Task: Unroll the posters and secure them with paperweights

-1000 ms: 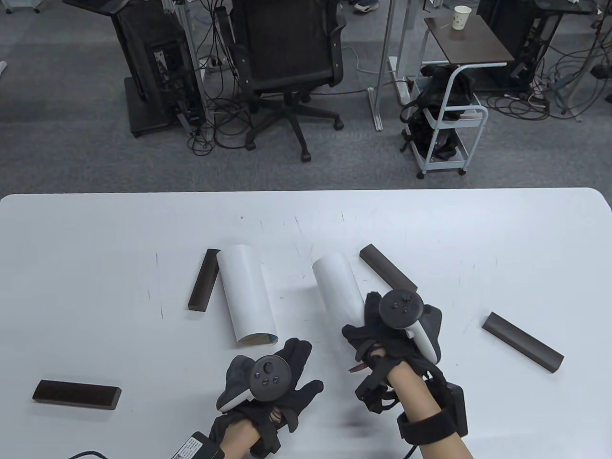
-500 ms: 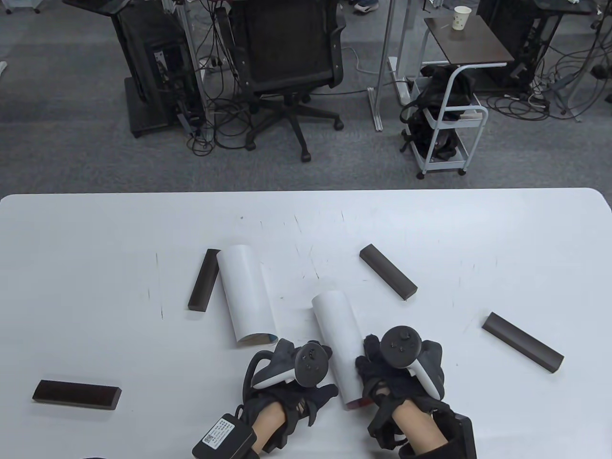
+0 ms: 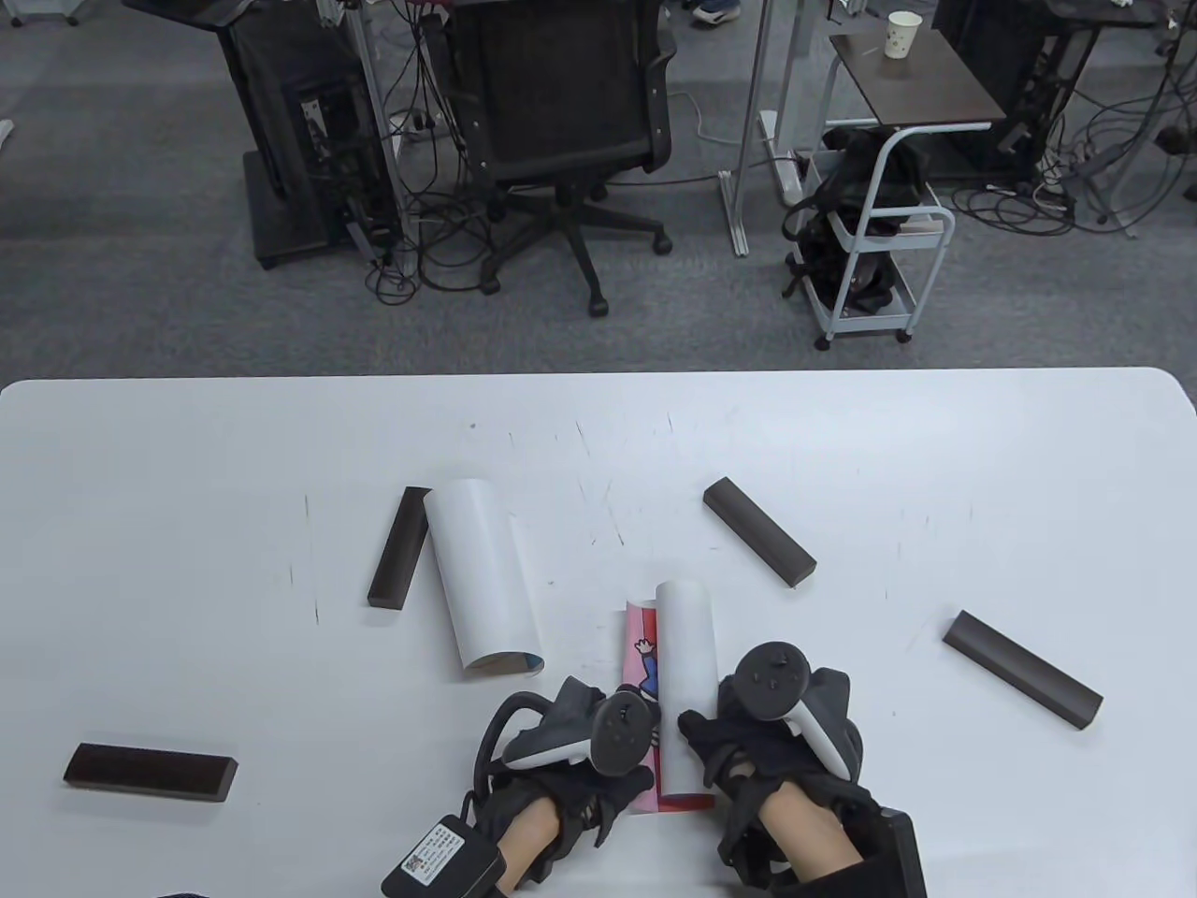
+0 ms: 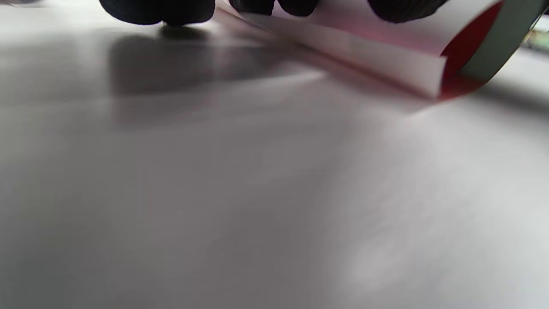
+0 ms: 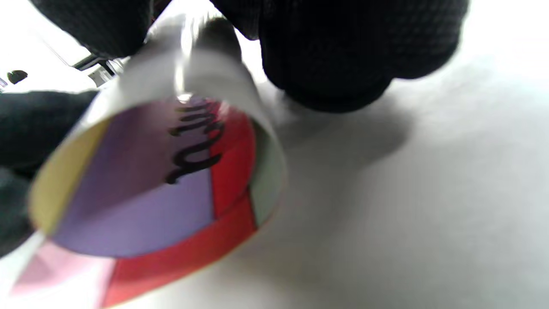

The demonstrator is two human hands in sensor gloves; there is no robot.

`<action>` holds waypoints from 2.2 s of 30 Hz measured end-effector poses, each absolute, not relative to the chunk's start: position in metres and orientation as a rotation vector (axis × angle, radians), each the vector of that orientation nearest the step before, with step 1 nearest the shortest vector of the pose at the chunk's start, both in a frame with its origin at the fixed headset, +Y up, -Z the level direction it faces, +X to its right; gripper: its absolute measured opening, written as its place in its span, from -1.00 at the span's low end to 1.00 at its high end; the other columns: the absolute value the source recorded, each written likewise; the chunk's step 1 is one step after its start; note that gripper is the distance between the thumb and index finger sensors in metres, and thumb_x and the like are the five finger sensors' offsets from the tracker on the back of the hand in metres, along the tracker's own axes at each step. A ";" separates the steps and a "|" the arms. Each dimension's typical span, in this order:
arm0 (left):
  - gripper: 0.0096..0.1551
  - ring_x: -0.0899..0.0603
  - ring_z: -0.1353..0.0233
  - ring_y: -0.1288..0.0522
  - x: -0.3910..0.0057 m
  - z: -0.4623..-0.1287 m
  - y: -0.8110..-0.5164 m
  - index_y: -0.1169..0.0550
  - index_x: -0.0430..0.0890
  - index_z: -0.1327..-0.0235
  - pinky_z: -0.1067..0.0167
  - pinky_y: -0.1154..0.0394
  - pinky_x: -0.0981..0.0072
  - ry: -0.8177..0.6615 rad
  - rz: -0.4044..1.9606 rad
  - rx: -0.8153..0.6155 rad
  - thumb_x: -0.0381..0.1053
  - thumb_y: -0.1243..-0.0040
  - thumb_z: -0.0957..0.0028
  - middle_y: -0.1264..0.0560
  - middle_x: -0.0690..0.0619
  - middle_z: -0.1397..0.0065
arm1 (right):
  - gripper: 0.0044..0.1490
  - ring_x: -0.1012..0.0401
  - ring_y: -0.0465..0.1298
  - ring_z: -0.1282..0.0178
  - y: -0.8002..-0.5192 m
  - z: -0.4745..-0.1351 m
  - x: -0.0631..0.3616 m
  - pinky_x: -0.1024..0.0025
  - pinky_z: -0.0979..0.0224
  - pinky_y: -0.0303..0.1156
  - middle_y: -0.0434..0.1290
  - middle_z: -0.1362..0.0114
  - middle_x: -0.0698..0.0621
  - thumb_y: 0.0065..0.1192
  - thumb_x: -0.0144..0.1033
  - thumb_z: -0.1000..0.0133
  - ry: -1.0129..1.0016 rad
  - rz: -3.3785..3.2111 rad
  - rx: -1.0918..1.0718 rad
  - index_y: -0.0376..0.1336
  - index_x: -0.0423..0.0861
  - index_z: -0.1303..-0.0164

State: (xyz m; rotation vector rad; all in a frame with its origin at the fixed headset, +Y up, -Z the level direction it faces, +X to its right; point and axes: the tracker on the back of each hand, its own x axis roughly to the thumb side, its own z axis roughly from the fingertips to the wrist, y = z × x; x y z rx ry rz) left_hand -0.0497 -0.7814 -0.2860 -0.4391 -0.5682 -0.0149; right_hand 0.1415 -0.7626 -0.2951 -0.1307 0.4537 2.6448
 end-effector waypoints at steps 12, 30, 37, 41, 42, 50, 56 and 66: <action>-0.14 -0.37 -0.63 0.01 -0.043 -0.278 -0.788 -0.05 0.08 -0.53 -0.44 -0.19 -0.23 -0.564 -0.140 -0.412 0.31 0.03 0.01 0.06 0.02 -0.66 | -0.45 -0.17 0.04 -0.58 -0.737 -0.308 0.119 0.05 -0.37 0.21 0.26 -0.58 0.18 0.14 -0.35 -0.09 0.215 2.802 0.453 0.21 0.22 -0.31; -0.14 -0.36 -0.63 0.02 -0.046 -0.278 -0.788 -0.05 0.08 -0.52 -0.44 -0.16 -0.23 -0.569 -0.126 -0.403 0.32 0.04 0.02 0.07 0.03 -0.66 | -0.42 -0.20 0.03 -0.61 -0.743 -0.323 0.165 -0.10 -0.49 0.04 0.45 -0.47 0.13 0.17 -0.34 -0.06 0.195 2.799 0.303 0.20 0.15 -0.33; -0.14 -0.36 -0.63 0.03 -0.046 -0.278 -0.788 -0.05 0.08 -0.52 -0.44 -0.16 -0.22 -0.568 -0.123 -0.402 0.32 0.05 0.01 0.07 0.03 -0.66 | -0.19 -0.25 0.10 -0.54 -0.742 -0.325 0.190 -0.16 -0.48 0.04 0.34 -0.50 -0.01 0.41 -0.21 0.06 0.155 2.909 0.038 0.14 0.14 -0.42; -0.14 -0.36 -0.63 0.03 -0.046 -0.278 -0.788 -0.04 0.09 -0.52 -0.45 -0.16 -0.22 -0.568 -0.123 -0.402 0.32 0.05 0.02 0.07 0.03 -0.66 | -0.32 -0.25 0.19 -0.54 -0.737 -0.327 0.207 -0.20 -0.46 0.16 0.34 -0.56 0.01 0.31 -0.46 0.02 0.119 2.942 -0.084 0.25 0.12 -0.35; -0.14 -0.36 -0.63 0.03 -0.046 -0.278 -0.788 -0.04 0.09 -0.52 -0.45 -0.16 -0.22 -0.568 -0.123 -0.402 0.32 0.05 0.01 0.07 0.03 -0.66 | -0.32 -0.24 0.20 -0.55 -0.736 -0.327 0.211 -0.22 -0.47 0.15 0.35 -0.56 0.01 0.30 -0.48 0.02 0.124 2.928 -0.119 0.26 0.10 -0.35; -0.14 -0.36 -0.63 0.03 -0.046 -0.278 -0.788 -0.04 0.09 -0.52 -0.45 -0.15 -0.22 -0.567 -0.122 -0.404 0.32 0.05 0.01 0.08 0.03 -0.66 | -0.26 -0.20 0.20 -0.55 -0.702 -0.325 0.255 -0.18 -0.51 0.13 0.30 -0.58 -0.06 0.36 -0.20 0.04 -0.067 2.565 -0.273 0.21 0.05 -0.40; -0.14 -0.36 -0.63 0.04 -0.047 -0.278 -0.788 -0.04 0.09 -0.52 -0.45 -0.15 -0.23 -0.566 -0.121 -0.405 0.32 0.05 0.01 0.08 0.03 -0.66 | -0.27 -0.20 0.02 -0.61 -0.678 -0.318 0.322 -0.19 -0.57 -0.04 0.18 -0.63 -0.06 0.27 -0.41 -0.03 -0.193 2.117 -0.601 0.13 0.03 -0.45; -0.14 -0.36 -0.63 0.04 -0.047 -0.277 -0.788 -0.04 0.08 -0.52 -0.45 -0.15 -0.23 -0.566 -0.120 -0.408 0.31 0.05 0.01 0.08 0.02 -0.66 | -0.20 -0.01 -0.61 -0.62 -0.760 -0.328 0.379 -0.10 -0.63 -0.50 -0.31 -0.73 0.17 0.14 -0.29 -0.15 0.099 1.949 -1.112 -0.15 0.19 -0.50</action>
